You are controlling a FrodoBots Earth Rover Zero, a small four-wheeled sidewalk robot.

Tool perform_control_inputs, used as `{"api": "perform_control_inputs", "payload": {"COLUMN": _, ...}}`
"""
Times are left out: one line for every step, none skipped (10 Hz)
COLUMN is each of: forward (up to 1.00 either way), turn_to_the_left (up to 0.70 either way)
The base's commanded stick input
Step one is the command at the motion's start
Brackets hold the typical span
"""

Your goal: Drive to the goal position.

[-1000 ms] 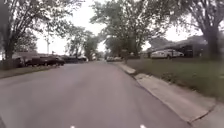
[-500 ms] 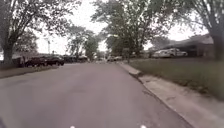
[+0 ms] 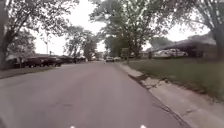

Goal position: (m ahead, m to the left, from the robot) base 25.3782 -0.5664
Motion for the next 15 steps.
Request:
{"api": "perform_control_inputs", "payload": {"forward": 1.0, "turn_to_the_left": 0.0}}
{"api": "perform_control_inputs", "payload": {"forward": 1.0, "turn_to_the_left": 0.0}}
{"api": "perform_control_inputs", "payload": {"forward": 1.0, "turn_to_the_left": 0.02}}
{"api": "perform_control_inputs", "payload": {"forward": 1.0, "turn_to_the_left": 0.27}}
{"api": "perform_control_inputs", "payload": {"forward": 1.0, "turn_to_the_left": 0.4}}
{"api": "perform_control_inputs", "payload": {"forward": 1.0, "turn_to_the_left": 0.2}}
{"api": "perform_control_inputs", "payload": {"forward": 1.0, "turn_to_the_left": 0.02}}
{"api": "perform_control_inputs", "payload": {"forward": 1.0, "turn_to_the_left": 0.0}}
{"api": "perform_control_inputs", "payload": {"forward": 1.0, "turn_to_the_left": 0.0}}
{"api": "perform_control_inputs", "payload": {"forward": 1.0, "turn_to_the_left": 0.0}}
{"api": "perform_control_inputs", "payload": {"forward": 1.0, "turn_to_the_left": 0.0}}
{"api": "perform_control_inputs", "payload": {"forward": 1.0, "turn_to_the_left": 0.0}}
{"api": "perform_control_inputs", "payload": {"forward": 1.0, "turn_to_the_left": 0.0}}
{"api": "perform_control_inputs", "payload": {"forward": 1.0, "turn_to_the_left": 0.0}}
{"api": "perform_control_inputs", "payload": {"forward": 1.0, "turn_to_the_left": 0.0}}
